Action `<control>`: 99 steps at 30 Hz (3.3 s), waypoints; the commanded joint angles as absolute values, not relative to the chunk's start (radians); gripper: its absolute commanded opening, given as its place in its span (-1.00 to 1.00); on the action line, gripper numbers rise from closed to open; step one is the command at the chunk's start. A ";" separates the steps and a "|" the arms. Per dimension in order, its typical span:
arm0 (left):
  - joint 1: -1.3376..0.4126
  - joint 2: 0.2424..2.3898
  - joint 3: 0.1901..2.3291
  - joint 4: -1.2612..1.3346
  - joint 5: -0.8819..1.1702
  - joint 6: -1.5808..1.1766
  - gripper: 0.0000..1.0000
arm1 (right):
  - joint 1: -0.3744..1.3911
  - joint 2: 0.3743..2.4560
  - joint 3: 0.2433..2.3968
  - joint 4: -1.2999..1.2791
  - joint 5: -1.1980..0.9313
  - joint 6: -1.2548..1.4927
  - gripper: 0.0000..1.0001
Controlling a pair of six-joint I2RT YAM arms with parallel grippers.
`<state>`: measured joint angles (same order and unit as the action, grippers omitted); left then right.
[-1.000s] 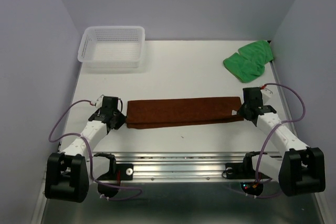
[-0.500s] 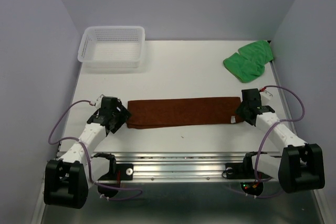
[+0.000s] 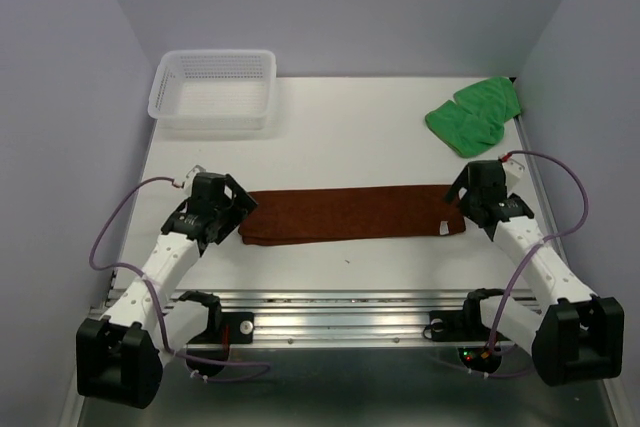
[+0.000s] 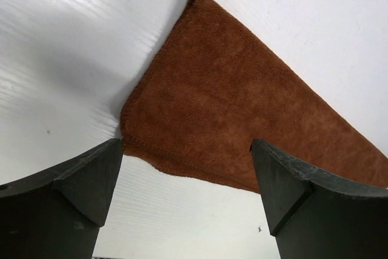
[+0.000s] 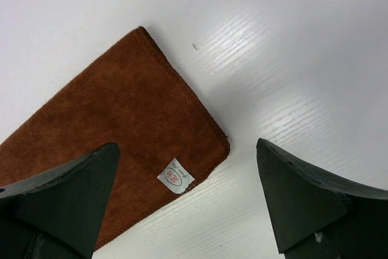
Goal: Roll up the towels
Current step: Fold the towel
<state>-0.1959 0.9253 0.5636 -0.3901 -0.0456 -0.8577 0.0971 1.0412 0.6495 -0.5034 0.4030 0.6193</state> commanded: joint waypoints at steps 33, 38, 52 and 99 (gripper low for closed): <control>-0.268 1.312 0.683 -0.319 -0.170 -0.769 0.74 | -0.021 1.457 0.673 -0.339 0.140 0.502 -0.04; -0.267 1.356 0.661 -0.279 -0.134 -0.767 0.36 | -0.021 1.456 0.669 -0.334 0.147 0.511 -0.39; -0.342 1.471 0.638 -0.206 -0.063 -0.791 -1.00 | -0.021 1.379 0.764 -0.362 0.256 0.469 -0.99; -0.407 1.376 0.618 -0.273 -0.114 -0.844 -1.00 | 0.885 1.594 1.296 -0.399 0.342 0.534 -0.99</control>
